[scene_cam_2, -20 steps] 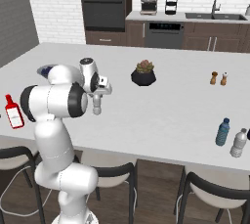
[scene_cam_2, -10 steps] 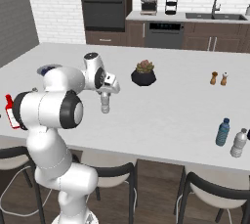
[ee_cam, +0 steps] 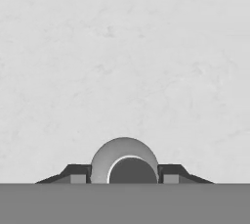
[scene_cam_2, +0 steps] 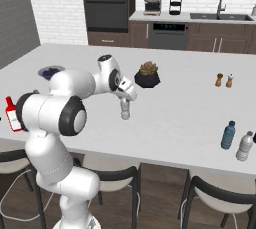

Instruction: Move the plastic bottles in the middle to the plastics group, and the glass bottles in the middle to the glass group.

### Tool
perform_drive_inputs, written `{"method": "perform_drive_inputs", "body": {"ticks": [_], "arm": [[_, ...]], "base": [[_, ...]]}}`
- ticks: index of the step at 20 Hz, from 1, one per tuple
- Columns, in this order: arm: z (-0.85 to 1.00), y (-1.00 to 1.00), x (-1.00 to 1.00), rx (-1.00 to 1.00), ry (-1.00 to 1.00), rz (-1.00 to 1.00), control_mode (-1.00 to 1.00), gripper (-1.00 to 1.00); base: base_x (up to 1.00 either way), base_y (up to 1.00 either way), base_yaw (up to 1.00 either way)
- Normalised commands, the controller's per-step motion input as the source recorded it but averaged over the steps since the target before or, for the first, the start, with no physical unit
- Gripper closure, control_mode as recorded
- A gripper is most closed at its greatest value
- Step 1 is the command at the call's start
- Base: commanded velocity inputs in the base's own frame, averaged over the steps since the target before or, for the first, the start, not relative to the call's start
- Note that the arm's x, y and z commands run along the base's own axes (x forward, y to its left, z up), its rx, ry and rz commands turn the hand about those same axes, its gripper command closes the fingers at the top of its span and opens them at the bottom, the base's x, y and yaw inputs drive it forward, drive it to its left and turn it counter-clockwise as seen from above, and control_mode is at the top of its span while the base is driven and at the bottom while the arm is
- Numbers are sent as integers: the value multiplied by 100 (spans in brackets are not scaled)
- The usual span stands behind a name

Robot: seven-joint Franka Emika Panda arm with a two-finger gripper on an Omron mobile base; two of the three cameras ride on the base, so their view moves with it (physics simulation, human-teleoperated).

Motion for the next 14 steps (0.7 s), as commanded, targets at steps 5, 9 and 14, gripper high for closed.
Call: {"method": "perform_drive_inputs", "body": {"ticks": [5,9,14], "arm": [[11,-73,-4,-4,9,-43,-100,100],[29,-76,0,-5,20,-42,-100,100],[25,-76,-1,-1,18,-40,-100,100]], "base": [[0,0,0],[0,0,0],[0,0,0]]}}
